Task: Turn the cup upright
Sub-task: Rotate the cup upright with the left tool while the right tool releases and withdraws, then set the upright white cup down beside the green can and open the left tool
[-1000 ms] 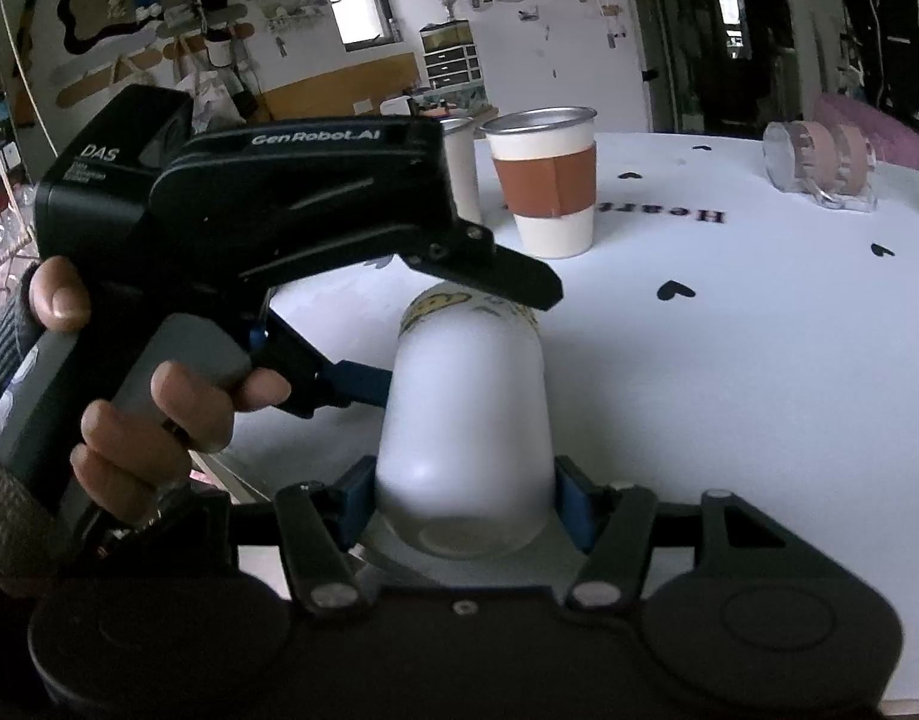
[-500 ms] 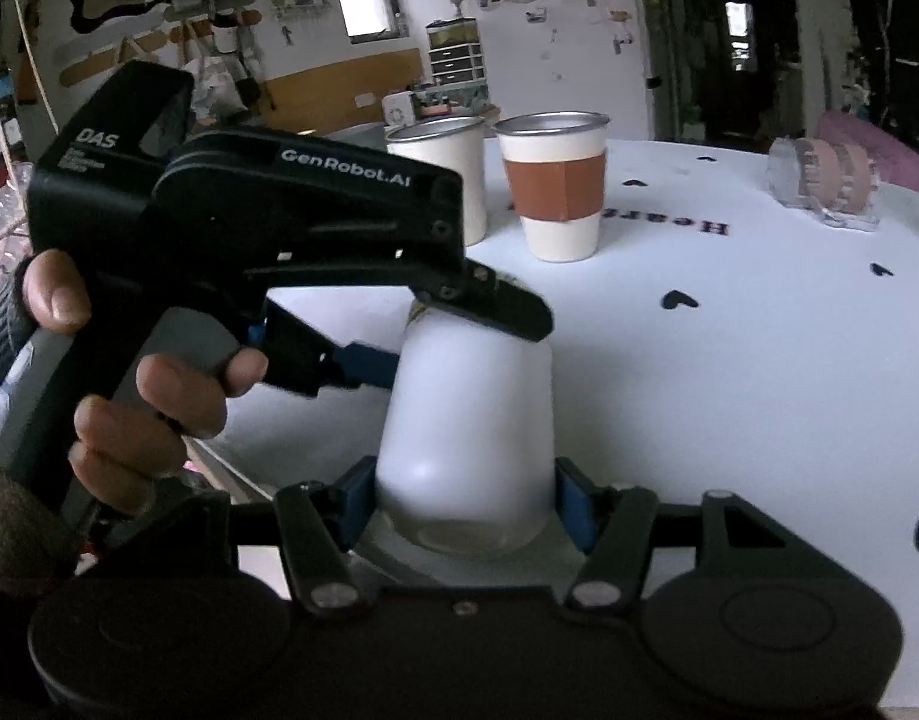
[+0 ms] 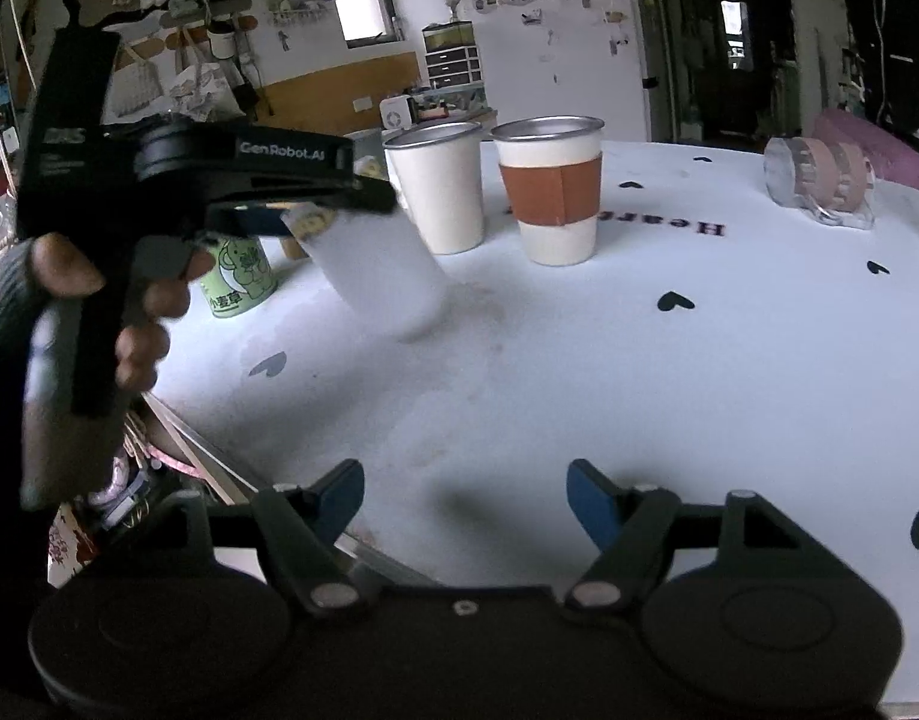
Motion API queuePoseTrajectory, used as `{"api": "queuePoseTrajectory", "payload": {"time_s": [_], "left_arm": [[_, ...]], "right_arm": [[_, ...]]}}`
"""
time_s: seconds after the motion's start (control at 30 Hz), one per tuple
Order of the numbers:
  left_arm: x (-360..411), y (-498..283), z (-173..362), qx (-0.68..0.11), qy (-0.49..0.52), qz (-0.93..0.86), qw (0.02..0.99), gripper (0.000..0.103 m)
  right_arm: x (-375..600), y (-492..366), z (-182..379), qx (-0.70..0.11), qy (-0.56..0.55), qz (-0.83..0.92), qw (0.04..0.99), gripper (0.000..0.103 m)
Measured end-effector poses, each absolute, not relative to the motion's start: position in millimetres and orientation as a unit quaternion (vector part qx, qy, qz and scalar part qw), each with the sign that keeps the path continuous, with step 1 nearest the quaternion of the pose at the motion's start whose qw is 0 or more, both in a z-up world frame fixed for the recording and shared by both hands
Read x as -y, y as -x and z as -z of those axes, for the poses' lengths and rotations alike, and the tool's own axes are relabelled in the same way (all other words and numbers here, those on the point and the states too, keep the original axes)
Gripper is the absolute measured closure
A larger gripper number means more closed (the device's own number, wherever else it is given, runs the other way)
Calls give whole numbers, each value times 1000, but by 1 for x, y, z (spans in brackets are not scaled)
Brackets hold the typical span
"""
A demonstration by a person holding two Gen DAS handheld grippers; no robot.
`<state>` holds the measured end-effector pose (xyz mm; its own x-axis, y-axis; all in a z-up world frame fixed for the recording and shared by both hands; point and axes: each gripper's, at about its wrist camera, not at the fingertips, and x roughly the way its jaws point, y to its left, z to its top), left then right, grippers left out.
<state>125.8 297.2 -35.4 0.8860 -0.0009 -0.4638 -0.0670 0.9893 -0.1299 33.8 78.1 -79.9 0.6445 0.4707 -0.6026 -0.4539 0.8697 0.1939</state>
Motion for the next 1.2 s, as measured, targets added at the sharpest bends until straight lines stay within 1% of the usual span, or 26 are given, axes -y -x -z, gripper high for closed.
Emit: {"api": "queuePoseTrajectory", "payload": {"time_s": [0.23, 0.33, 0.47, 0.67, 0.7, 0.77, 0.9, 1.0, 1.07, 1.2], "left_arm": [[-317, -140, 36, -200, 4, -102, 974, 37], [-323, -142, 40, -198, -27, -126, 972, 37], [-329, -146, 45, -223, -34, -128, 966, 37], [-334, -148, 47, -222, -33, -127, 966, 35], [-332, -147, 47, -224, -31, -126, 966, 34], [-330, -145, 48, -223, -28, -124, 966, 28], [-329, -142, 46, -221, -25, -118, 968, 26], [-328, -136, 41, -215, -18, -116, 970, 19], [-327, -133, 37, -212, -14, -116, 970, 11], [-323, -117, 27, -209, -9, -111, 972, 7]], "right_arm": [[-77, -35, 82, -338, -14, -255, 906, 28], [-78, -35, 82, -338, -13, -255, 906, 28], [-77, -35, 82, -338, -13, -255, 906, 28], [-77, -35, 81, -338, -14, -253, 907, 28], [-77, -35, 81, -337, -14, -252, 907, 28], [-77, -35, 80, -338, -15, -251, 907, 28], [-77, -35, 79, -335, -15, -252, 908, 28], [-76, -35, 74, -327, -14, -249, 912, 28], [-75, -35, 70, -316, -13, -246, 916, 28], [-71, -36, 58, -286, -16, -245, 926, 28]]}}
